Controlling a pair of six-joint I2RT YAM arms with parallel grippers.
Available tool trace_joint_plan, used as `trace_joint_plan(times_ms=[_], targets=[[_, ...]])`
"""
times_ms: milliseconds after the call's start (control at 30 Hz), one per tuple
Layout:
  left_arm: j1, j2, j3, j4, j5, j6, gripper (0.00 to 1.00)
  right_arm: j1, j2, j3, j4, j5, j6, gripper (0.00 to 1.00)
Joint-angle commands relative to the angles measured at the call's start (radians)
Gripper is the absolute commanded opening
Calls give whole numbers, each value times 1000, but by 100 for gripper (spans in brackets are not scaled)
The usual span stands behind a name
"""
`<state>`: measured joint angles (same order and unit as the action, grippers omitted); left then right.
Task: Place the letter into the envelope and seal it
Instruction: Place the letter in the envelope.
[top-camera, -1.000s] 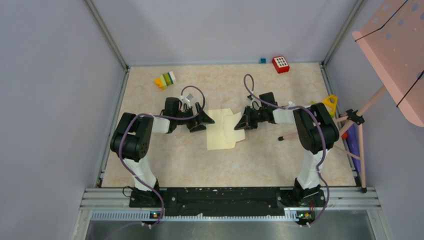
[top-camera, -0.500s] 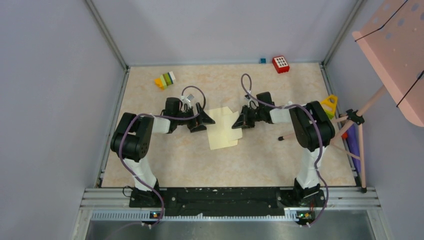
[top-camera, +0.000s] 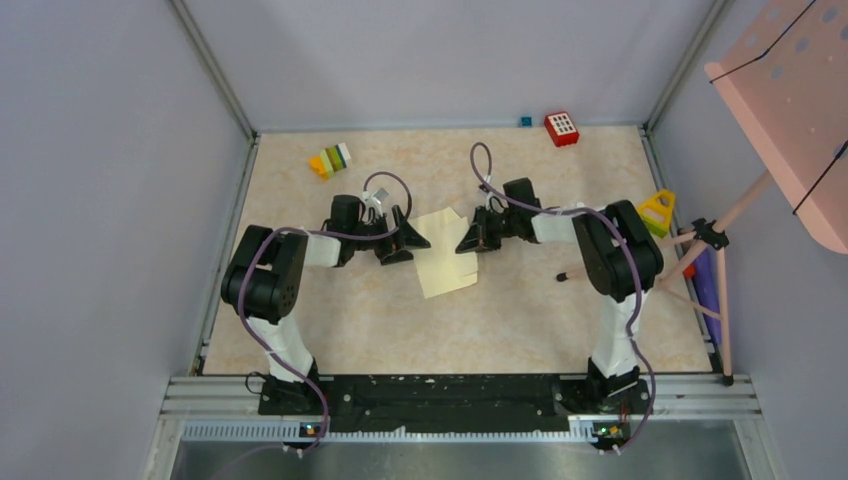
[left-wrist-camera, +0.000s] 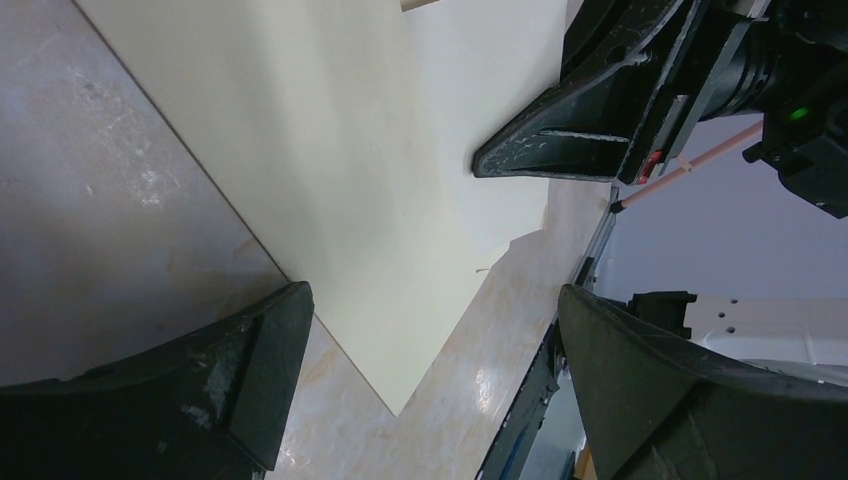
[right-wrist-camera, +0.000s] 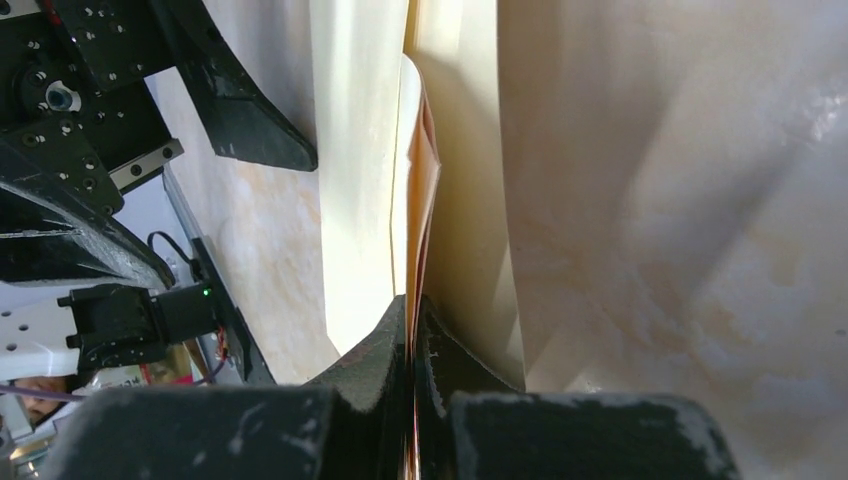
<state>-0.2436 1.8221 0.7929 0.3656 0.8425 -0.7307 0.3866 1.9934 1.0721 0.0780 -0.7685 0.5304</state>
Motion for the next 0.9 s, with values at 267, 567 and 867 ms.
trace_joint_plan(times_ms=[267, 567, 867], targets=[[-3, 6, 28, -49, -53, 61, 99, 50, 53, 106, -52, -1, -92, 0], [22, -2, 32, -77, -75, 93, 98, 50, 14, 146, -156, 72, -196, 46], [26, 0, 42, -97, -83, 110, 98, 48, -38, 187, -276, 197, -272, 56]])
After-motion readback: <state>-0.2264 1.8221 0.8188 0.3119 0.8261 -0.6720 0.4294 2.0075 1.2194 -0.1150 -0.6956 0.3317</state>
